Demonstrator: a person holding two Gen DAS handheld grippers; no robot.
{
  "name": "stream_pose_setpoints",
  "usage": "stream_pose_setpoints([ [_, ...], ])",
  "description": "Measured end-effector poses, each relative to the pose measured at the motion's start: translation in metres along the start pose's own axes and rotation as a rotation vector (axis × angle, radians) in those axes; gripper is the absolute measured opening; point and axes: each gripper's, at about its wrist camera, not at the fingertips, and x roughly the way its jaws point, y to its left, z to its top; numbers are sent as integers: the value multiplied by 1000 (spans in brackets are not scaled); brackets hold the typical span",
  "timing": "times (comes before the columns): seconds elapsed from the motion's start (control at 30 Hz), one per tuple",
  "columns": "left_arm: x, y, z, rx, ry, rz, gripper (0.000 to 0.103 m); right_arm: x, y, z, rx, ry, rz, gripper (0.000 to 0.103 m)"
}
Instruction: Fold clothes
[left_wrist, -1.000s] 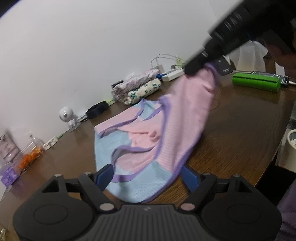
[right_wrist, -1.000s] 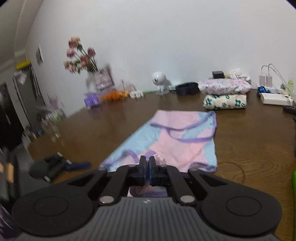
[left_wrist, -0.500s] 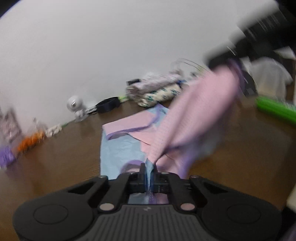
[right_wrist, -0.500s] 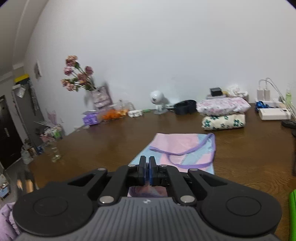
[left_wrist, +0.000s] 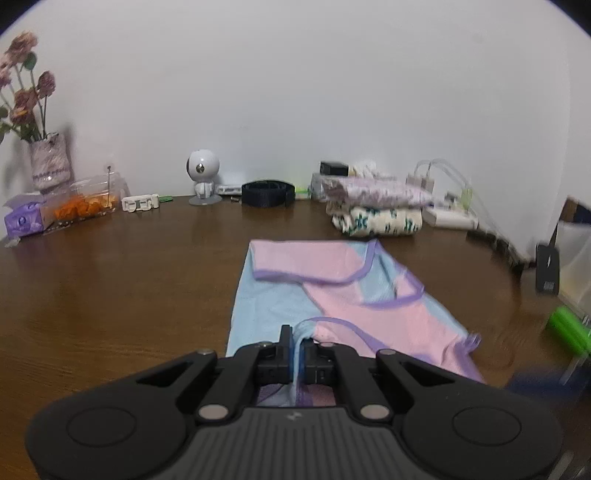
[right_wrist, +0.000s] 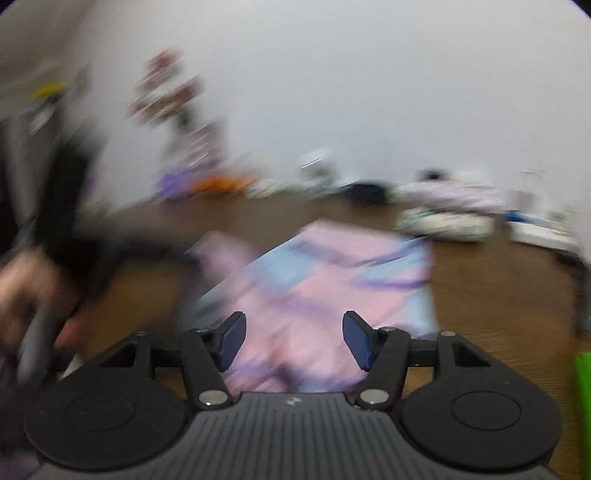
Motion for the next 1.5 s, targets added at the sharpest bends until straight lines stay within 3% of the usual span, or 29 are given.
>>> stream_pose_setpoints([
  [0.13,-6,3,6,-23,-19,15,2,34,10,-13,-38,114,-13,66],
  [0.2,-10,4,7,-44,-21,2,2,40,6,-18,-19,133,12,60],
  [0.27,-19,4,5,-59,-28,-23,2,43,-3,-19,31,141,-7,8],
  [0.33,-37,4,3,-57,-49,-62,2,40,-17,-16,108,140,-23,0],
  [0.43,-72,7,4,-50,-90,-115,2,7,-39,-1,180,81,0,0],
  [0.53,-116,13,8,-61,-150,-210,2,-51,-62,29,235,-64,25,0],
  [0.63,-139,4,17,-30,-217,-231,2,-86,-64,50,210,-159,54,1],
  [0.7,-134,-3,25,-8,-228,-201,2,-86,-52,51,171,-169,135,14],
  [0.77,-122,-11,33,7,-224,-144,2,-78,-32,45,125,-155,204,79],
  [0.83,-114,-17,40,5,-225,-141,2,-66,-9,36,55,-132,233,86],
  [0.93,-120,-31,44,22,-248,-198,2,-38,12,30,43,-75,266,86],
  [1.0,-126,-36,43,37,-264,-209,2,-21,18,25,53,-68,242,83],
  [1.03,-128,-35,43,36,-268,-204,2,-16,16,23,63,-53,225,62],
  [1.07,-129,-34,43,36,-272,-198,2,-12,13,21,78,-30,211,23],
  [1.1,-131,-34,42,36,-276,-192,2,-7,10,20,93,-6,198,3],
  [1.2,-133,-20,37,22,-275,-192,2,-31,-14,25,148,-10,228,4],
  [1.3,-130,-4,21,14,-233,-183,2,-67,-43,38,170,-81,226,4],
  [1.4,-103,3,4,-8,-122,-181,2,-56,-71,49,208,-96,95,6],
  [1.5,-68,-6,-19,50,-30,-91,2,3,-82,47,191,53,4,32],
])
